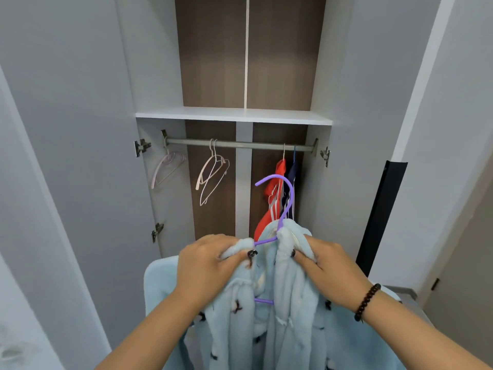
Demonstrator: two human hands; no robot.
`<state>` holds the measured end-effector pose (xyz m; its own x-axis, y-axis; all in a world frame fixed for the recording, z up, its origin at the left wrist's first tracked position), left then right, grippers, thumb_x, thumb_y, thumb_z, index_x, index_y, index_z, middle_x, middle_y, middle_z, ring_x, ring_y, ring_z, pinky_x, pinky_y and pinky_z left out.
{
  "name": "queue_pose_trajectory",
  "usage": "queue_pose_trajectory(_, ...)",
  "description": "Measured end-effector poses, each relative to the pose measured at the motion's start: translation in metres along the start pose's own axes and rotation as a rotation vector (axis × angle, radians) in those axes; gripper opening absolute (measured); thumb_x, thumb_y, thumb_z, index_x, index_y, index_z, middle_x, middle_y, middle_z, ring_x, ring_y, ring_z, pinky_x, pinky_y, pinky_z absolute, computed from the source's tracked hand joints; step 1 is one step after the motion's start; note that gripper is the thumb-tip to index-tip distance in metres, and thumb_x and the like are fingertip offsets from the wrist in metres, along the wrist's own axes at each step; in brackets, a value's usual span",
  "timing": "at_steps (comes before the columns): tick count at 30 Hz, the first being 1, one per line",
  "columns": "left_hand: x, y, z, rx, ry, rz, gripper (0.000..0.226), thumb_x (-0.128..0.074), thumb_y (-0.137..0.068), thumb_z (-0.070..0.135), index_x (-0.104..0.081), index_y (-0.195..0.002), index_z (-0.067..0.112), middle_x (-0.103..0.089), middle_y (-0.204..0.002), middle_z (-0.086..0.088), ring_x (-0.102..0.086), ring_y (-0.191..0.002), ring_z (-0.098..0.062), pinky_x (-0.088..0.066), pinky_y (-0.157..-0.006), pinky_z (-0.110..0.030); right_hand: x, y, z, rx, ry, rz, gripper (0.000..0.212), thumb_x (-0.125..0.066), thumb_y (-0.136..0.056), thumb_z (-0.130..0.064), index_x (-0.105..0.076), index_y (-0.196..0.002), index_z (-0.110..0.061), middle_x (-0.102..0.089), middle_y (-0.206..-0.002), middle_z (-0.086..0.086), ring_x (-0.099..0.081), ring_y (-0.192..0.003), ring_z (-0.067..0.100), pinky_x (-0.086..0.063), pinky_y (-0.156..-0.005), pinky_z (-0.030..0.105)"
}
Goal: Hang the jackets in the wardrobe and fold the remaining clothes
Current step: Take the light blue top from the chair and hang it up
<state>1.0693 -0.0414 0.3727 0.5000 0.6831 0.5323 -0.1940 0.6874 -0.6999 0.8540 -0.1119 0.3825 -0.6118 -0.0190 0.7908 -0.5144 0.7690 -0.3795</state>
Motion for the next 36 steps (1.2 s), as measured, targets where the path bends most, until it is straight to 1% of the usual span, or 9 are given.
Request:
queue_pose_trajectory(3,-0.018,-0.017,0.0,0.052,-0.012,-0.003,0.018,-0.062,-0.081,0.038,-0.077,-0.086,0.031,-0.073,-0.083,0.012,-0.065,-0.081,-0.014,-0.05,-0.074,-0.036,-0.002,-0.018,0.007,-0.057,0.029,0.032,0.028,-0.049,-0.096,-0.037,-0.057,-0.084,-0.013,-0.055,-0.067,-0.001,-0.052,-0.065,0.02,-0.046,-0.064,0.037)
queue_pose_trajectory(6,-0.045,-0.035,0.0,0.043,-0.064,-0.038,0.032,-0.048,-0.089,0.038,-0.075,-0.081,0.023,-0.072,-0.08,0.007,-0.066,-0.091,-0.018,-0.049,-0.078,-0.04,-0.012,-0.039,0.017,-0.133,0.066,0.03,0.03,-0.048,-0.096,-0.04,-0.053,-0.079,-0.016,-0.053,-0.065,-0.004,-0.053,-0.067,0.021,-0.047,-0.063,0.037)
queue_pose_trajectory(11,-0.094,-0.059,-0.015,0.181,0.297,-0.051,0.02,-0.062,-0.093,0.015,-0.077,-0.098,0.027,-0.056,-0.13,0.015,-0.039,-0.131,-0.003,-0.023,-0.106,-0.008,-0.035,-0.078,0.045,-0.321,0.008,0.053,0.032,-0.051,-0.094,-0.039,-0.049,-0.072,-0.015,-0.054,-0.066,-0.002,-0.052,-0.062,0.018,-0.043,-0.058,0.032)
queue_pose_trajectory(15,-0.113,-0.089,-0.044,0.474,0.643,-0.047,0.024,-0.07,-0.089,0.021,-0.073,-0.072,0.038,-0.035,-0.142,0.014,-0.035,-0.109,0.03,-0.023,-0.082,0.01,-0.051,-0.12,0.062,-0.438,-0.037,0.11,0.034,-0.052,-0.091,-0.035,-0.047,-0.071,-0.008,-0.053,-0.064,0.001,-0.049,-0.06,0.021,-0.041,-0.055,0.033)
queue_pose_trajectory(18,-0.124,-0.106,-0.083,0.613,0.755,-0.003,0.031,-0.068,-0.088,0.029,-0.068,-0.061,0.016,-0.059,-0.087,0.003,-0.048,-0.07,-0.003,-0.039,-0.064,-0.01,-0.064,-0.154,0.069,-0.485,-0.014,0.138,0.031,-0.05,-0.09,-0.036,-0.048,-0.068,-0.015,-0.054,-0.064,-0.002,-0.05,-0.059,0.016,-0.037,-0.051,0.029)
queue_pose_trajectory(19,-0.127,-0.111,-0.095,0.649,0.796,-0.004,0.041,-0.067,-0.089,0.031,-0.056,-0.055,0.01,-0.048,-0.065,-0.001,-0.037,-0.058,-0.011,-0.034,-0.055,-0.02,-0.069,-0.166,0.071,-0.5,-0.003,0.143,0.031,-0.05,-0.091,-0.037,-0.047,-0.067,-0.017,-0.054,-0.064,-0.002,-0.052,-0.06,0.016,-0.037,-0.051,0.03)
queue_pose_trajectory(22,-0.132,-0.129,-0.128,0.674,0.829,-0.077,0.048,-0.064,-0.091,0.03,-0.038,-0.052,0.019,-0.032,-0.052,0.003,-0.026,-0.052,-0.011,-0.026,-0.049,-0.02,-0.083,-0.202,0.079,-0.525,0.03,0.154,0.028,-0.049,-0.092,-0.037,-0.049,-0.07,-0.019,-0.057,-0.067,-0.001,-0.055,-0.064,0.019,-0.04,-0.053,0.03)
queue_pose_trajectory(29,-0.163,-0.189,-0.19,0.683,0.893,-0.22,0.009,-0.072,-0.084,0.013,-0.075,-0.081,0.021,-0.07,-0.068,0.003,-0.058,-0.054,-0.002,-0.045,-0.051,-0.012,-0.098,-0.285,0.101,-0.588,0.123,0.229,0.029,-0.049,-0.093,-0.037,-0.048,-0.07,-0.018,-0.057,-0.069,0.002,-0.053,-0.064,0.019,-0.035,-0.05,0.027)
queue_pose_trajectory(36,-0.212,-0.253,-0.22,0.628,0.925,-0.24,0.035,-0.066,-0.086,0.003,-0.067,-0.107,0.032,-0.066,-0.104,0.02,-0.064,-0.083,0.01,-0.047,-0.061,-0.005,-0.098,-0.37,0.145,-0.6,0.105,0.195,0.027,-0.05,-0.092,-0.034,-0.046,-0.069,-0.02,-0.054,-0.071,0.001,-0.05,-0.062,0.017,-0.033,-0.049,0.026)
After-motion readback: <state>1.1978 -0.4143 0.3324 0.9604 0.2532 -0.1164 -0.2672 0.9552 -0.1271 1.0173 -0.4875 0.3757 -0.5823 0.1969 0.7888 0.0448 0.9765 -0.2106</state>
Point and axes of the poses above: each hand's wrist, its own y-axis away from the middle knuckle, its own x-axis out of the back of the hand, z = x × y, the point moved 4 cm from there along -y, towards the middle knuckle
